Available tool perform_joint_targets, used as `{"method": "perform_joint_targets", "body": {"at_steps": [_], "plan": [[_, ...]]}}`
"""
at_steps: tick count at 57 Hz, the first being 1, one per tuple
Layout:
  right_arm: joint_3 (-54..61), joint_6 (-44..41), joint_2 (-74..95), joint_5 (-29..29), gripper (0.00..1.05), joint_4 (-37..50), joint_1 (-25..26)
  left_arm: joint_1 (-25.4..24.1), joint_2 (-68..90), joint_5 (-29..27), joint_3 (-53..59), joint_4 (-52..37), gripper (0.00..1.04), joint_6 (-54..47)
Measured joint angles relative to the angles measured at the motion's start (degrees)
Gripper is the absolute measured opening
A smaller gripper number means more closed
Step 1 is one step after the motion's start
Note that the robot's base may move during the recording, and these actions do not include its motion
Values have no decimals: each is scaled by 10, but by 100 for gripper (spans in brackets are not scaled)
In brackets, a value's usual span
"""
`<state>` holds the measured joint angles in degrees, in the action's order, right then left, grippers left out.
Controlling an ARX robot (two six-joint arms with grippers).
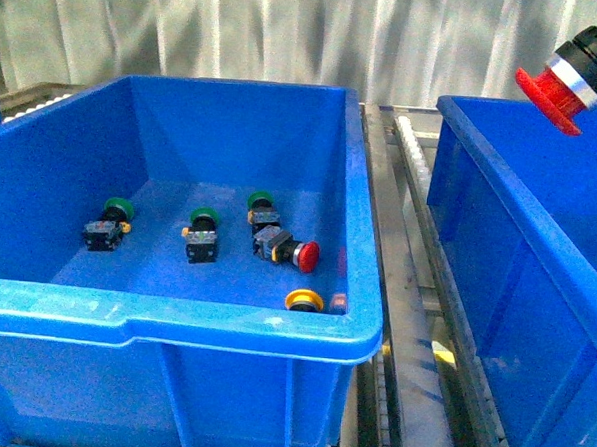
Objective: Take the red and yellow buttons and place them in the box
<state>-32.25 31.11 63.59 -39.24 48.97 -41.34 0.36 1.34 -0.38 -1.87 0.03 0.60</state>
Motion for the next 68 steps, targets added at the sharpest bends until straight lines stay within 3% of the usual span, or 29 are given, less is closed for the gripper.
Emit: {"method": "perform_joint_targets", "body": {"at_steps": [21, 52, 68], "plan": [[0, -11, 1, -2, 41, -1, 0, -1, -5, 4, 6, 0, 4, 0], [0, -36, 11, -11, 41, -15, -4, -1, -5, 4, 6, 0, 99, -1], [1, -31, 4, -18, 41, -26, -5, -1, -5, 4, 6, 0, 97, -2]]}}
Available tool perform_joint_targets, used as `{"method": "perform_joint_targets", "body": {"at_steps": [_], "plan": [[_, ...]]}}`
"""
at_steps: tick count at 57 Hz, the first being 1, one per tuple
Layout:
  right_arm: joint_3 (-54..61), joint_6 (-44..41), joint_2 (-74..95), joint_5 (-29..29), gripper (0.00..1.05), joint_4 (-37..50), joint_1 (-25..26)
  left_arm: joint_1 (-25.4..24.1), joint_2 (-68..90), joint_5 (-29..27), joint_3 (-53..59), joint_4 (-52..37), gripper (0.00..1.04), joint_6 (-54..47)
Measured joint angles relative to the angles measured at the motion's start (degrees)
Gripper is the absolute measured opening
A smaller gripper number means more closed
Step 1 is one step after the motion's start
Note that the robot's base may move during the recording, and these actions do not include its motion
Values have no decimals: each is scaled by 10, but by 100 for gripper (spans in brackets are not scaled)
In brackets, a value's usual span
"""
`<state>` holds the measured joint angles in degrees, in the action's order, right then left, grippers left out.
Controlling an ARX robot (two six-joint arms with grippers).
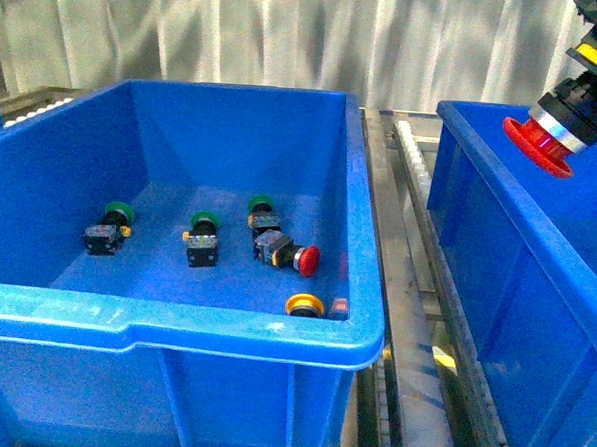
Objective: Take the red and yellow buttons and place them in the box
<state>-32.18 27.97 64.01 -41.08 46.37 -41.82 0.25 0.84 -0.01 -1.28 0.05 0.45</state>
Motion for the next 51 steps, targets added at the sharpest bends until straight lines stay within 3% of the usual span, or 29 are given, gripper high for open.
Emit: {"method": "perform_joint_targets", "body": {"at_steps": [30, 46, 51], "plan": [[32, 55, -65, 6, 41, -23, 37, 0, 0, -1, 0, 0, 97, 0], [61, 68, -118, 16, 41, -49, 81, 0, 0, 0, 0, 0, 97, 0], [79, 89, -147, 15, 41, -60, 117, -1, 0, 2, 0, 0, 97, -1]]}}
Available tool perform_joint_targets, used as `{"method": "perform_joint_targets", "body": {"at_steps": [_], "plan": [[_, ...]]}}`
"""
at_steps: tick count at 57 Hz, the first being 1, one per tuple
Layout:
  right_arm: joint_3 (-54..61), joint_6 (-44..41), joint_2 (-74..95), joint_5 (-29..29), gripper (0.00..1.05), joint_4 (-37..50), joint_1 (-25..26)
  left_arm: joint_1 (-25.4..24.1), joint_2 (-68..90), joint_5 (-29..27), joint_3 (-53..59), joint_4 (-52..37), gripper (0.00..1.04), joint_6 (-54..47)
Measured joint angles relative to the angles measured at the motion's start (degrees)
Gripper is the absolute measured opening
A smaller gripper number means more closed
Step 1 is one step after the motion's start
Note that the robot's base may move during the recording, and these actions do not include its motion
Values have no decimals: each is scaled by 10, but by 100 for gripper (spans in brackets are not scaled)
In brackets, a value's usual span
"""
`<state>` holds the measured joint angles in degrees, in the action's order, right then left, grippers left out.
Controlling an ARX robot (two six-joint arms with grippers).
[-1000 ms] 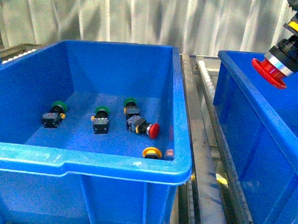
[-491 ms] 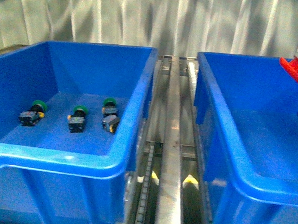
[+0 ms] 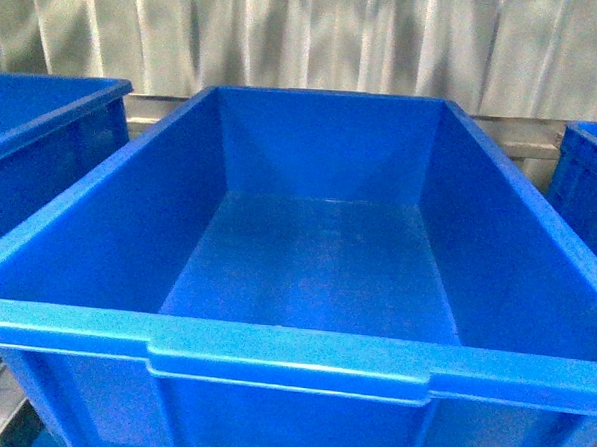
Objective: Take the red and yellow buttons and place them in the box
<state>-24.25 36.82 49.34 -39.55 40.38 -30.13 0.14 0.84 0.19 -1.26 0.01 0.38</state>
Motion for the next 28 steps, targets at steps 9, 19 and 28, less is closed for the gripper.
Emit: {"method": "perform_joint_targets", "body": {"at_steps": [9, 19, 28], "plan": [[10, 22, -10, 41, 41, -26, 42, 0, 0, -1, 0, 0, 97, 0], [8, 23, 1, 74, 41, -34, 90, 0, 0, -2, 0, 0, 97, 0], [-45, -22, 59, 158, 41, -47, 172, 0, 0, -2, 0, 0, 97, 0]]}}
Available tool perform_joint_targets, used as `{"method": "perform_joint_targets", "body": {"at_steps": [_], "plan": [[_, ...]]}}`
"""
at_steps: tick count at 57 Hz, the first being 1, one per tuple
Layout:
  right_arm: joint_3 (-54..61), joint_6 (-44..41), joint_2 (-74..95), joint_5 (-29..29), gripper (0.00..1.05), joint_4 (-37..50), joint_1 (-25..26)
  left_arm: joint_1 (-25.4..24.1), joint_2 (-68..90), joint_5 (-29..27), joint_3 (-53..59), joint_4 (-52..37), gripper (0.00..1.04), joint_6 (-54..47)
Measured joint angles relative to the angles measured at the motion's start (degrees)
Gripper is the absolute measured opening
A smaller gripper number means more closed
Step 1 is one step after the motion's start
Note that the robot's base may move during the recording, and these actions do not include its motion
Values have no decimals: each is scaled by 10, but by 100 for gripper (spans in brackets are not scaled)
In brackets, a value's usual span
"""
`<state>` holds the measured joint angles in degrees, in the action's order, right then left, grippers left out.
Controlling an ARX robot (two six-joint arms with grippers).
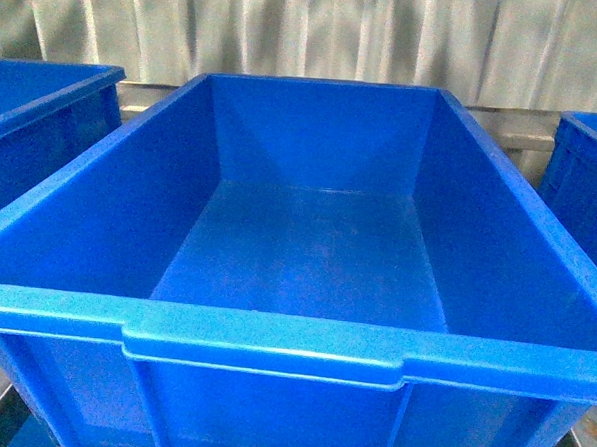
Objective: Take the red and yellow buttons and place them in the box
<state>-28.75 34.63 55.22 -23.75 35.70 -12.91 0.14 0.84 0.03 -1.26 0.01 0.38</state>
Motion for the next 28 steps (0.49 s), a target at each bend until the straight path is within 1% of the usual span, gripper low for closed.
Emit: {"method": "perform_joint_targets", "body": {"at_steps": [1, 3, 7, 10, 13, 17, 24, 28], "plan": [[-18, -10, 17, 19, 41, -3, 22, 0, 0, 0, 0, 0, 97, 0], [-46, -16, 41, 41, 41, -12, 52, 0, 0, 0, 0, 0, 97, 0], [-91, -31, 81, 77, 41, -32, 96, 0, 0, 0, 0, 0, 97, 0], [-152, -51, 142, 111, 41, -68, 148, 0, 0, 0, 0, 0, 97, 0], [-202, -73, 198, 138, 41, -99, 189, 0, 0, 0, 0, 0, 97, 0], [-241, -91, 248, 159, 41, -119, 221, 0, 0, 0, 0, 0, 97, 0], [-334, -134, 362, 196, 41, -151, 294, 0, 0, 0, 0, 0, 97, 0], [-370, -148, 397, 212, 41, -172, 315, 0, 0, 0, 0, 0, 97, 0]]}}
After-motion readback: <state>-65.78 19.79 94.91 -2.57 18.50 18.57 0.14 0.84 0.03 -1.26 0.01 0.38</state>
